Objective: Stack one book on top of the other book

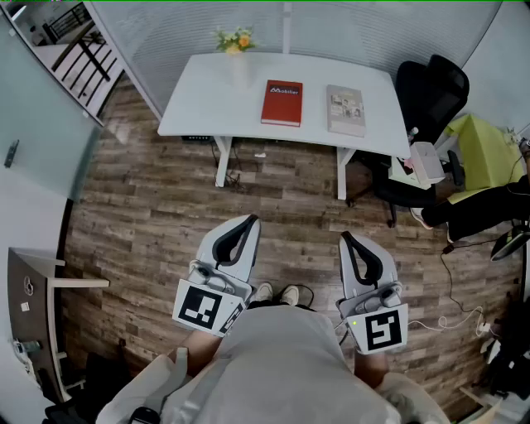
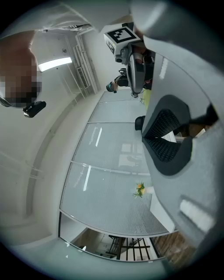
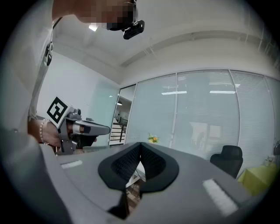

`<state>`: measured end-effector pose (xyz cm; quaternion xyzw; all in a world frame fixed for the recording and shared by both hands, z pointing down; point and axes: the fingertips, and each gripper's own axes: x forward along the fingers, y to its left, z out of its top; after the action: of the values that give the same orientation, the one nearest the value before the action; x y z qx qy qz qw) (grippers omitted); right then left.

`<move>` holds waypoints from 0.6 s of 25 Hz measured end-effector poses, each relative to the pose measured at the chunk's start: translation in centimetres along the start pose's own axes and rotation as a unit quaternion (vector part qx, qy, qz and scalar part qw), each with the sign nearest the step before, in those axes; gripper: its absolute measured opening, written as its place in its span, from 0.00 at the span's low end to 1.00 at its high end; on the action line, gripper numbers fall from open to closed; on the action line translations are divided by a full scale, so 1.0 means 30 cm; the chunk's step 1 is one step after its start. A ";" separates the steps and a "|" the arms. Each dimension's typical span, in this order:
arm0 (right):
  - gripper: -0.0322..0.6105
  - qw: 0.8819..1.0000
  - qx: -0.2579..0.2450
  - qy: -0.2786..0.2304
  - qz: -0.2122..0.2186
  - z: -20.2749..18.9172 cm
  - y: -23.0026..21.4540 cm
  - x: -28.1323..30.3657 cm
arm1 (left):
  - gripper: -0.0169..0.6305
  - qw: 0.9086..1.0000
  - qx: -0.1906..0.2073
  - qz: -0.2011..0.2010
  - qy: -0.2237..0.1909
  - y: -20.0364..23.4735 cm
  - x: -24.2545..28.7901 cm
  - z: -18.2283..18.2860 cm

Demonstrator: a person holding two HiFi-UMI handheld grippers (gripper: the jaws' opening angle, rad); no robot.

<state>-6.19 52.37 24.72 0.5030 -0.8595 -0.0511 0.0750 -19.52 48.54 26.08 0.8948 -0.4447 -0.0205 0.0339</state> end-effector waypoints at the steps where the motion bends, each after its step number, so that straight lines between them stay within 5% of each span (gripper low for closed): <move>1: 0.06 1.000 -0.001 0.000 0.000 -0.003 -0.002 -0.007 | 0.03 1.000 0.000 0.000 0.000 -0.007 -0.001 -0.003; 15: 0.06 1.000 -0.011 -0.005 0.000 -0.063 -0.123 -0.115 | 0.03 1.000 -0.005 0.007 0.009 -0.130 0.054 -0.043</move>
<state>-1.01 53.55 25.70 0.5017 -0.8594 -0.0634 0.0760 -15.35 49.65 27.04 0.8918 -0.4502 -0.0149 0.0426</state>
